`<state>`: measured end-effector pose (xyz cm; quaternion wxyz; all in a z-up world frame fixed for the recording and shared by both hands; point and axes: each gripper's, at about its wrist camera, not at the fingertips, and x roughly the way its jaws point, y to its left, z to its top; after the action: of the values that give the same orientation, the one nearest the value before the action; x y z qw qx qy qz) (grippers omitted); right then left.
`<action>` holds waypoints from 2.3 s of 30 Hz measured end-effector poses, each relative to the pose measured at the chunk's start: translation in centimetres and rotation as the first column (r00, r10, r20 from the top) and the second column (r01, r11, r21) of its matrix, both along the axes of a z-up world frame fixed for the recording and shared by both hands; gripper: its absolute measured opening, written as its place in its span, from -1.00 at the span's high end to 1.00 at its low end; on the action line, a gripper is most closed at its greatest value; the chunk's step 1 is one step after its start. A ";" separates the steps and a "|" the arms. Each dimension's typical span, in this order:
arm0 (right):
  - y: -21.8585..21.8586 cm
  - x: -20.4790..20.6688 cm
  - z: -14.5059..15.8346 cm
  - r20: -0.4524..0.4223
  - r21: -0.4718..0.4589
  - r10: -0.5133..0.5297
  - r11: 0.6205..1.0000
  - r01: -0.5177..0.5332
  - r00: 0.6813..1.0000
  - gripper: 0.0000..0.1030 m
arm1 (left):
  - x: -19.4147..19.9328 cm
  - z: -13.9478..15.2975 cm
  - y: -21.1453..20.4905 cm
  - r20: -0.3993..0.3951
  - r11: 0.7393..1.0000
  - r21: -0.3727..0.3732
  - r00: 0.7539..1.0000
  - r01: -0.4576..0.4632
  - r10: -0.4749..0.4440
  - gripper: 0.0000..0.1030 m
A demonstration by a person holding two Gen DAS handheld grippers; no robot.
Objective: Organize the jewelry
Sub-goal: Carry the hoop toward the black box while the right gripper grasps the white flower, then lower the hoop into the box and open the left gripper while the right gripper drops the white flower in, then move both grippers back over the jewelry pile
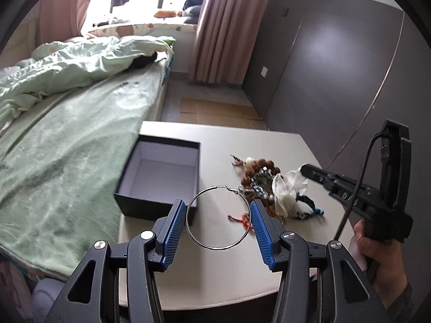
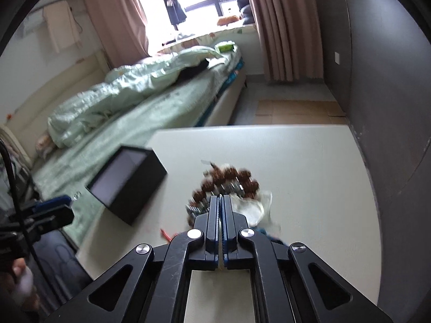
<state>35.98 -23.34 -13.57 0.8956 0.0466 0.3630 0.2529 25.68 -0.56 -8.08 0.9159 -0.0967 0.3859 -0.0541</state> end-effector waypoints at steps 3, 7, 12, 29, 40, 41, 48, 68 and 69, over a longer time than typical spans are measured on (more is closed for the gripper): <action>0.1 0.4 1.7 0.036 0.046 0.007 0.999 -0.008 0.999 0.94 | -0.1 0.8 1.1 0.012 1.000 0.001 1.000 -0.023 0.023 0.00; 1.4 1.0 4.1 0.082 0.093 0.028 0.995 -0.036 0.996 0.94 | -0.2 1.8 2.3 0.030 0.999 0.011 0.998 -0.051 0.051 0.00; 3.4 1.3 6.6 0.133 0.139 0.076 0.986 -0.095 0.988 0.94 | -0.1 2.6 3.8 0.044 0.996 0.017 0.996 -0.084 0.083 0.00; 14.2 2.1 6.7 0.111 0.193 0.326 0.920 -0.342 0.939 0.85 | 0.1 2.5 8.5 0.049 0.985 0.024 0.985 -0.169 0.167 0.00; 11.1 3.3 4.4 -0.016 0.221 0.215 0.953 -0.207 0.976 -0.75 | 2.6 1.7 8.1 0.017 0.991 0.042 0.992 -0.128 0.127 0.00; 10.6 3.3 4.2 -0.026 0.222 0.207 0.955 -0.197 0.978 -0.75 | 2.9 1.6 7.9 0.010 0.991 0.045 0.992 -0.123 0.123 0.00; 7.5 3.1 3.3 -0.085 0.207 0.152 0.969 -0.132 0.985 -0.75 | 5.4 0.9 6.5 -0.034 0.994 0.073 0.996 -0.080 0.083 -0.01; 3.0 3.6 3.8 -0.104 0.265 0.074 0.963 -0.045 0.992 -0.76 | 7.6 -0.8 5.0 -0.083 0.996 0.078 0.995 -0.046 0.053 -0.67; 2.8 3.6 3.8 -0.106 0.264 0.072 0.964 -0.042 0.992 -0.76 | 7.4 -0.7 4.9 -0.082 0.996 0.078 0.995 -0.044 0.050 -0.67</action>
<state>39.58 -20.55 -9.78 0.8516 0.1682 0.3787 0.3210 33.03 4.33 -8.80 0.9030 -0.0730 0.4232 -0.0135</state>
